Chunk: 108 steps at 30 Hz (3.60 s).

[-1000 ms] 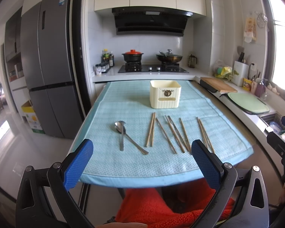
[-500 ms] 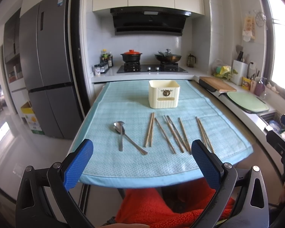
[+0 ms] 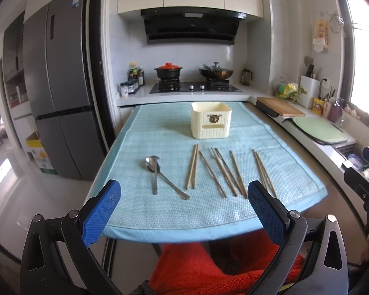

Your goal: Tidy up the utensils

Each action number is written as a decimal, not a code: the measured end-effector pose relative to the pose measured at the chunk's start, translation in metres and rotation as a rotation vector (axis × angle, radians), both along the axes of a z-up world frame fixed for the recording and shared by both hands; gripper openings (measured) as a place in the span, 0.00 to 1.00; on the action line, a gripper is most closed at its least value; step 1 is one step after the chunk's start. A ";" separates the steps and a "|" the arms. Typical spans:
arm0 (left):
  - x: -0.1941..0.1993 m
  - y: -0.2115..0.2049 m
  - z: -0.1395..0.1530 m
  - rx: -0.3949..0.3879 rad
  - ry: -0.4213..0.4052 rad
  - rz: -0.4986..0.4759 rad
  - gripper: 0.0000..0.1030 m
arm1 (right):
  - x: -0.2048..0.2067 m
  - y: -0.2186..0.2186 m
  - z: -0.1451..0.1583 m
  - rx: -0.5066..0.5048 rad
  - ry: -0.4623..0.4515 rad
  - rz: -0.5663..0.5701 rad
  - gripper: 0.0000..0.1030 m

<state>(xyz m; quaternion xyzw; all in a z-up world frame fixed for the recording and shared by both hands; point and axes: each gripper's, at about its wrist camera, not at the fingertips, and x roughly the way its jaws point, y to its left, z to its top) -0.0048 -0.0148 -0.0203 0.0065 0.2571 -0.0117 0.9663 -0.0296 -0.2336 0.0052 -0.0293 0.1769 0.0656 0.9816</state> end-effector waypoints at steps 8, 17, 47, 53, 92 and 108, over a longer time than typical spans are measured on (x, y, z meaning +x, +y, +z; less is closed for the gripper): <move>0.002 0.001 0.003 0.005 0.007 -0.007 1.00 | 0.002 -0.001 -0.004 0.004 0.009 0.001 1.00; 0.014 0.002 0.011 0.011 0.019 -0.019 1.00 | 0.005 -0.003 -0.002 0.007 0.019 0.002 1.00; 0.050 0.011 -0.002 -0.017 0.096 -0.052 1.00 | 0.032 -0.009 0.002 0.037 0.027 -0.027 1.00; 0.070 0.017 -0.015 -0.055 0.170 -0.070 1.00 | 0.051 -0.014 -0.002 0.070 0.049 -0.014 1.00; 0.236 0.090 -0.122 -0.181 0.413 0.080 0.99 | 0.247 -0.071 -0.119 0.126 0.527 -0.071 0.28; 0.268 0.086 -0.139 -0.181 0.457 0.083 0.99 | 0.340 -0.072 -0.198 0.056 0.719 -0.040 0.15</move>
